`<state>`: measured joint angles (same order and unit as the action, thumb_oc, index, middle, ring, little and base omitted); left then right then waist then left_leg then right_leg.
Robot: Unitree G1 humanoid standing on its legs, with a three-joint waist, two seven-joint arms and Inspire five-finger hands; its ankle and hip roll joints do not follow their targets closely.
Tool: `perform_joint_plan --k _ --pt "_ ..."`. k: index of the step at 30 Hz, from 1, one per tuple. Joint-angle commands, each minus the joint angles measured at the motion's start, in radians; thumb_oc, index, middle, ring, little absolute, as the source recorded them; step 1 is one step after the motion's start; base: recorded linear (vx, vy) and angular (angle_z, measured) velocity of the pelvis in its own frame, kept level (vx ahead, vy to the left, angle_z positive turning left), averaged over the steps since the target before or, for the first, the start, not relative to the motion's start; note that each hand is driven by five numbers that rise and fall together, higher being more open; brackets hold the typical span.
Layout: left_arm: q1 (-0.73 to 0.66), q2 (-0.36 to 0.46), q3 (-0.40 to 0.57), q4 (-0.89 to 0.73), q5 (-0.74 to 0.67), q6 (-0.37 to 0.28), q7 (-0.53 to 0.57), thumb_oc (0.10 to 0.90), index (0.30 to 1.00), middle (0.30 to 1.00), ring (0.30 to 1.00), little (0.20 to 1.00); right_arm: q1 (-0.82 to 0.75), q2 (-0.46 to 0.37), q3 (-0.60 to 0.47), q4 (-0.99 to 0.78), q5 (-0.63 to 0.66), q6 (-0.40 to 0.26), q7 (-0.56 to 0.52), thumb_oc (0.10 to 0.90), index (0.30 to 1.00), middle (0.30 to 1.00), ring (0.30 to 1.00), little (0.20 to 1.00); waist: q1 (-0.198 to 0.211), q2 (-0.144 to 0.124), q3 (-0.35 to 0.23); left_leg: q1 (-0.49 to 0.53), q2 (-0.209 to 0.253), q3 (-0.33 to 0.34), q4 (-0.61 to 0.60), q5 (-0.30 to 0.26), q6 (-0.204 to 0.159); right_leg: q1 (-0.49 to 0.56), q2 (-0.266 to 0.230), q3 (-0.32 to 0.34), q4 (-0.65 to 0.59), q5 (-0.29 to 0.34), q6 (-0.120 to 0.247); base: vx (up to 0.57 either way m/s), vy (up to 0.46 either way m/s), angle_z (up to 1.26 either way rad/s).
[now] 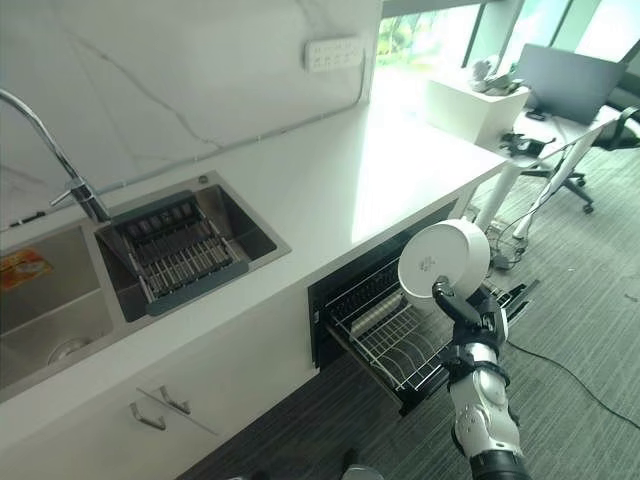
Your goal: Place the dishes in the dishwasher.
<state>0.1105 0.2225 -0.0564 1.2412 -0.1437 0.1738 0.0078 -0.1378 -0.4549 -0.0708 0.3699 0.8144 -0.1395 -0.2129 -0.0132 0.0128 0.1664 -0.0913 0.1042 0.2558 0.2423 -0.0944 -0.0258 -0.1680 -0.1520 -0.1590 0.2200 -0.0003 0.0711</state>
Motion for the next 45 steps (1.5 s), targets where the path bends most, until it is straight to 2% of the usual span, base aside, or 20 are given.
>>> perform_joint_plan --k 1,3,6,15,17,19,21,23,24,26,30,31,34,37,38,45 --pt "-0.029 0.088 -0.04 -0.012 -0.018 0.029 -0.004 0.8 0.9 0.9 0.9 0.9 -0.159 -0.079 -0.049 -0.033 -0.057 -0.074 -0.016 0.4 0.3 0.3 0.3 0.3 0.013 -0.004 0.015 -0.021 0.006 -0.096 0.058 -0.14 -0.028 0.034 -0.057 -0.01 0.08 -0.176 0.071 -0.04 0.041 0.23" --pt "-0.071 0.097 -0.074 -0.036 -0.047 0.041 -0.009 0.8 0.9 0.9 0.9 0.9 -0.243 -0.126 -0.035 0.068 -0.08 -0.072 -0.04 0.4 0.3 0.3 0.3 0.3 0.03 0.017 0.062 -0.065 -0.008 -0.124 0.058 -0.123 -0.029 0.007 -0.055 -0.011 0.08 -0.17 0.06 -0.12 0.072 0.29" --pt "-0.097 0.103 -0.092 -0.05 -0.071 0.042 -0.015 0.8 0.9 0.9 0.9 0.9 -0.296 -0.157 -0.029 0.117 -0.087 -0.078 -0.056 0.4 0.3 0.3 0.3 0.3 0.036 0.034 0.1 -0.092 -0.017 -0.139 0.058 -0.109 -0.029 -0.007 -0.053 -0.018 0.08 -0.166 0.05 -0.1 0.046 0.16" --pt "-0.132 0.093 -0.121 -0.087 -0.142 0.037 -0.024 0.8 0.9 0.9 0.9 0.9 -0.359 -0.204 -0.046 0.241 -0.109 -0.121 -0.132 0.4 0.3 0.3 0.3 0.3 0.041 0.091 0.194 -0.136 -0.037 -0.162 0.058 -0.076 -0.034 -0.02 -0.044 -0.049 0.08 -0.168 0.022 -0.08 0.056 0.05" --pt "-0.131 0.084 -0.127 -0.091 -0.143 0.025 -0.031 0.8 0.9 0.9 0.9 0.9 -0.357 -0.215 -0.045 0.268 -0.149 -0.125 -0.146 0.4 0.3 0.3 0.3 0.3 0.037 0.106 0.207 -0.142 -0.041 -0.162 0.058 -0.073 -0.036 -0.025 -0.044 -0.051 0.08 -0.169 0.018 -0.05 0.099 0.09" --pt "-0.132 0.077 -0.13 -0.096 -0.155 0.023 -0.034 0.8 0.9 0.9 0.9 0.9 -0.347 -0.216 -0.033 0.291 -0.226 -0.119 -0.206 0.4 0.3 0.3 0.3 0.3 0.029 0.118 0.224 -0.139 -0.042 -0.156 0.058 -0.07 -0.036 -0.023 -0.043 -0.049 0.08 -0.17 0.016 -0.03 0.08 0.06" --pt "-0.131 0.07 -0.129 -0.102 -0.164 0.03 -0.03 0.8 0.9 0.9 0.9 0.9 -0.34 -0.219 -0.019 0.313 -0.335 -0.112 -0.317 0.4 0.3 0.3 0.3 0.3 0.025 0.122 0.231 -0.135 -0.04 -0.151 0.058 -0.071 -0.035 -0.021 -0.042 -0.045 0.08 -0.17 0.016 0.0 0.05 0.03" --pt "-0.132 0.067 -0.131 -0.103 -0.171 0.032 -0.027 0.8 0.9 0.9 0.9 0.9 -0.338 -0.235 0.001 0.328 -0.48 -0.07 -0.43 0.4 0.3 0.3 0.3 0.3 0.022 0.122 0.236 -0.131 -0.039 -0.145 0.058 -0.074 -0.036 -0.018 -0.041 -0.04 0.08 -0.172 0.02 -0.01 0.036 0.0" --pt "-0.132 0.064 -0.137 -0.106 -0.175 0.029 -0.024 0.8 0.9 0.9 0.9 0.9 -0.34 -0.244 0.021 0.334 -0.589 -0.04 -0.531 0.4 0.3 0.3 0.3 0.3 0.023 0.124 0.24 -0.131 -0.04 -0.145 0.058 -0.076 -0.034 -0.019 -0.041 -0.037 0.08 -0.17 0.021 0.0 0.0 0.0" --pt "-0.134 0.063 -0.146 -0.103 -0.183 0.02 -0.021 0.8 0.9 0.9 0.9 0.9 -0.351 -0.252 0.049 0.35 -0.709 -0.008 -0.621 0.4 0.3 0.3 0.3 0.3 0.027 0.127 0.241 -0.136 -0.042 -0.147 0.058 -0.073 -0.031 -0.024 -0.041 -0.036 0.08 -0.166 0.021 -0.02 0.009 0.01" --pt "-0.135 0.067 -0.156 -0.097 -0.19 0.008 -0.024 0.8 0.9 0.9 0.9 0.9 -0.368 -0.278 0.119 0.358 -0.909 0.056 -0.707 0.4 0.3 0.3 0.3 0.3 0.035 0.125 0.248 -0.134 -0.048 -0.147 0.058 -0.077 -0.026 -0.02 -0.043 -0.035 0.08 -0.168 0.026 0.0 0.0 0.0" --pt "-0.134 0.068 -0.156 -0.097 -0.191 0.008 -0.024 0.8 0.9 0.9 0.9 0.9 -0.37 -0.282 0.126 0.356 -0.923 0.066 -0.708 0.4 0.3 0.3 0.3 0.3 0.035 0.125 0.249 -0.134 -0.048 -0.148 0.058 -0.077 -0.025 -0.02 -0.043 -0.036 0.08 -0.167 0.026 0.0 0.0 0.0" --pt "-0.142 0.094 -0.147 -0.11 -0.198 0.014 -0.028 0.8 0.9 0.9 0.9 0.9 -0.388 -0.353 0.244 0.383 -1.139 0.183 -0.688 0.4 0.3 0.3 0.3 0.3 0.046 0.111 0.257 -0.158 -0.051 -0.154 0.058 -0.078 -0.021 -0.038 -0.042 -0.039 0.08 -0.165 0.032 -0.09 -0.091 0.04" --pt "-0.153 0.116 -0.146 -0.118 -0.198 0.015 -0.029 0.8 0.9 0.9 0.9 0.9 -0.403 -0.368 0.325 0.414 -1.188 0.228 -0.652 0.4 0.3 0.3 0.3 0.3 0.057 0.098 0.266 -0.173 -0.051 -0.159 0.058 -0.076 -0.018 -0.047 -0.042 -0.043 0.08 -0.162 0.035 -0.08 -0.118 0.05" --pt "-0.166 0.134 -0.154 -0.124 -0.2 0.012 -0.025 0.8 0.9 0.9 0.9 0.9 -0.417 -0.359 0.387 0.459 -1.147 0.245 -0.625 0.4 0.3 0.3 0.3 0.3 0.067 0.089 0.272 -0.187 -0.051 -0.164 0.058 -0.074 -0.013 -0.057 -0.042 -0.05 0.08 -0.159 0.037 -0.09 -0.157 0.05" --pt "-0.21 0.141 -0.182 -0.113 -0.228 0.02 -0.012 0.8 0.9 0.9 0.9 0.9 -0.478 -0.277 0.49 0.58 -1.122 0.238 -0.622 0.4 0.3 0.3 0.3 0.3 0.09 0.096 0.287 -0.216 -0.059 -0.177 0.058 -0.068 -0.006 -0.081 -0.043 -0.061 0.08 -0.153 0.039 -0.04 -0.064 0.11"
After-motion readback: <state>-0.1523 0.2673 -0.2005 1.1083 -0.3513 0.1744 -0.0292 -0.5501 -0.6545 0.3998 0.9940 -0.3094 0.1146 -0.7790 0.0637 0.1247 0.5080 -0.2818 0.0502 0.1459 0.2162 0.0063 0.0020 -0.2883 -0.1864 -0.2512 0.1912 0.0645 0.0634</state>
